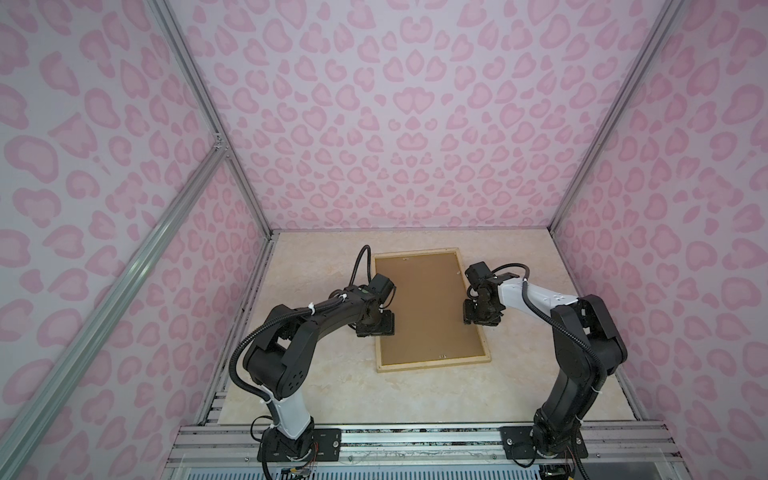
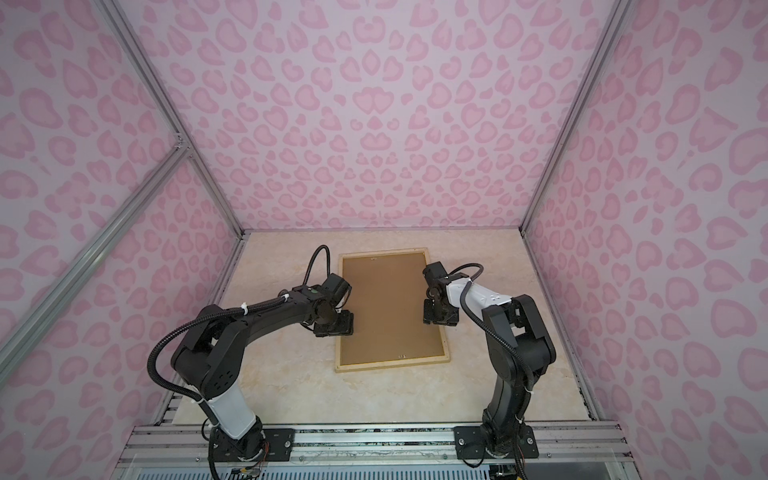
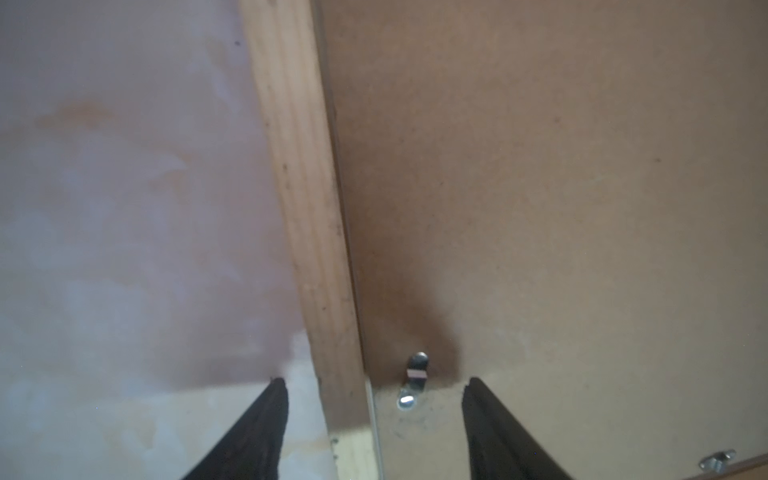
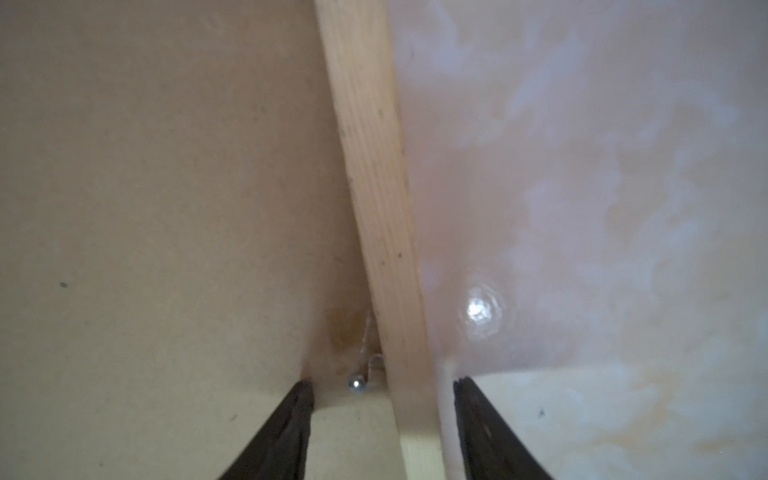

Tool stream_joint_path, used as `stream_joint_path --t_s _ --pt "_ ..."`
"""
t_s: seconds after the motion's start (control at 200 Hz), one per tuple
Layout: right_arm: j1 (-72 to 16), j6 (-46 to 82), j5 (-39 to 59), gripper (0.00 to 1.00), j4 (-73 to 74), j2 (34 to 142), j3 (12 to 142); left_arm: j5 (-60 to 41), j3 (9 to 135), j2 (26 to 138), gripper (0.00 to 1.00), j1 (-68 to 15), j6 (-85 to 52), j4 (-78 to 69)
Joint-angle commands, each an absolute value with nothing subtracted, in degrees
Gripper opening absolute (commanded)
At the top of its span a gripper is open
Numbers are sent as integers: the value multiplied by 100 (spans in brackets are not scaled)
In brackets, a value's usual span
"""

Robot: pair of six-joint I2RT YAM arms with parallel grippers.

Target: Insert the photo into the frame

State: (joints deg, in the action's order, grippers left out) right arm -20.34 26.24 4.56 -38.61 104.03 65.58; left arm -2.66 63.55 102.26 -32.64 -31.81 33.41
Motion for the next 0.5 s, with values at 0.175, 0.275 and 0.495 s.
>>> stream_joint_path --t_s 0.175,0.275,0.495 --pt "-1986 2575 378 44 -3718 10617 6539 31 6525 10466 54 -3270 -3304 3486" --pt "-1978 2550 421 42 -3697 10626 6530 80 6574 10493 48 -3270 -3353 3500" --pt "-1954 2553 535 40 -3671 10657 6536 81 6566 10485 33 -3270 -3411 3520"
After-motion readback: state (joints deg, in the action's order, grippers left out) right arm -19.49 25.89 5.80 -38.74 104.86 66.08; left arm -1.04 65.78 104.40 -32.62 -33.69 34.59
